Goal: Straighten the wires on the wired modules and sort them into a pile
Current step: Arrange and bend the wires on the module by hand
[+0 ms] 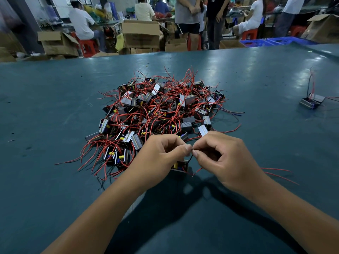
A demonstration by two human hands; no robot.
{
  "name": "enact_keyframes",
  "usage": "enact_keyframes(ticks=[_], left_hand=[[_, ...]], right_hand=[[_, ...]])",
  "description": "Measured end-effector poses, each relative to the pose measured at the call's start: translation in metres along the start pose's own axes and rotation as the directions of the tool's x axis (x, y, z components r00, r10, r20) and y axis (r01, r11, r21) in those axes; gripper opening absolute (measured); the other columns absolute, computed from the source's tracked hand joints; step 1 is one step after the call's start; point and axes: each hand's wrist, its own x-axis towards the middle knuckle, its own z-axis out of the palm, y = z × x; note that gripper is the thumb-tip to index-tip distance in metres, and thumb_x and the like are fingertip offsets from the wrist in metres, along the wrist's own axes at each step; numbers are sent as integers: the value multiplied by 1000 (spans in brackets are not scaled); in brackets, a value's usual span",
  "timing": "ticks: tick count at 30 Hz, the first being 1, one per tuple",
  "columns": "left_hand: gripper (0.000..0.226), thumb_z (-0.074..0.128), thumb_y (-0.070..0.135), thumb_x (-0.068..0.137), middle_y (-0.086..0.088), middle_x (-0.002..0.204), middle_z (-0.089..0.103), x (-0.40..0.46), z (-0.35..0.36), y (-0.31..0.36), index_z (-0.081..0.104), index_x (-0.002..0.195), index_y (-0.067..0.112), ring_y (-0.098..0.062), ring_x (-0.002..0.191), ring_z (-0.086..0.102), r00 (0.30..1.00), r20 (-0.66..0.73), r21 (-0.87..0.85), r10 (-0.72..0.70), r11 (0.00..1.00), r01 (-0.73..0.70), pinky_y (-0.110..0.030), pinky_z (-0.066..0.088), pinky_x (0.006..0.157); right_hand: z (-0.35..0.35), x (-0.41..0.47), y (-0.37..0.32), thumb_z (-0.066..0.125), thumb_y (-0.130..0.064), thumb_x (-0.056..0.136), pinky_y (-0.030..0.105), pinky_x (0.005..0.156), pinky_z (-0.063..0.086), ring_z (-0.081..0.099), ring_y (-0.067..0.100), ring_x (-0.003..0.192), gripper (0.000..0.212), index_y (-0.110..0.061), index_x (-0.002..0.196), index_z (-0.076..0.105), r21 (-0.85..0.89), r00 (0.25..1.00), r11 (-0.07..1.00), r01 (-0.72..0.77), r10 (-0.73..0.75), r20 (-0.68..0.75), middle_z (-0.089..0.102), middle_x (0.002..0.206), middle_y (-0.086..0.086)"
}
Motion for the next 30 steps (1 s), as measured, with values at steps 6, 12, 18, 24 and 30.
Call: enact_keyframes(ticks=[6, 12, 18, 24, 30], left_hand=[[19, 63, 26, 87, 0, 57, 47, 1, 4, 0, 65, 71, 16, -10, 45, 30, 939, 180, -395, -294, 852, 343, -18, 22, 42], [16, 69, 12, 88, 14, 93, 57, 1, -9, -6, 67, 99, 23, -1, 72, 52, 926, 25, 452, 376, 822, -346, -9, 37, 67], [21, 66, 34, 93, 2, 100, 60, 2, -13, -6, 75, 99, 16, -16, 88, 60, 849, 74, 607, 523, 652, -455, -40, 52, 71], [21, 61, 28, 97, -1, 94, 65, 2, -11, -1, 74, 94, 11, -21, 81, 62, 791, 114, 669, 601, 543, -508, -38, 50, 64], [9, 65, 15, 94, 7, 85, 57, -3, -1, 3, 68, 87, 12, -6, 77, 54, 894, 8, 473, 449, 786, -398, -15, 39, 69]], right_hand=[[0, 0, 0, 69, -8, 86, 4, 67, 33, 49, -6, 70, 3, -11, 84, 68, -85, 994, 990, 111, -111, 13, 54, 77, -13], [-1, 2, 4, 67, -17, 85, 9, 61, 35, 54, 5, 65, 6, -21, 80, 67, 42, 998, 998, -40, 42, -36, 57, 72, -14], [0, 2, 3, 68, -19, 86, 8, 60, 35, 55, 5, 66, 8, -26, 81, 67, 53, 999, 998, -39, 39, 1, 58, 72, -16], [-1, 1, 3, 68, -16, 86, 8, 62, 35, 55, 4, 68, 4, -18, 83, 70, 40, 1000, 999, -14, 14, 8, 57, 74, -17], [-1, 1, 1, 68, -12, 86, 7, 64, 34, 52, -3, 70, 3, -15, 85, 70, -44, 997, 996, 72, -73, -19, 53, 76, -19]])
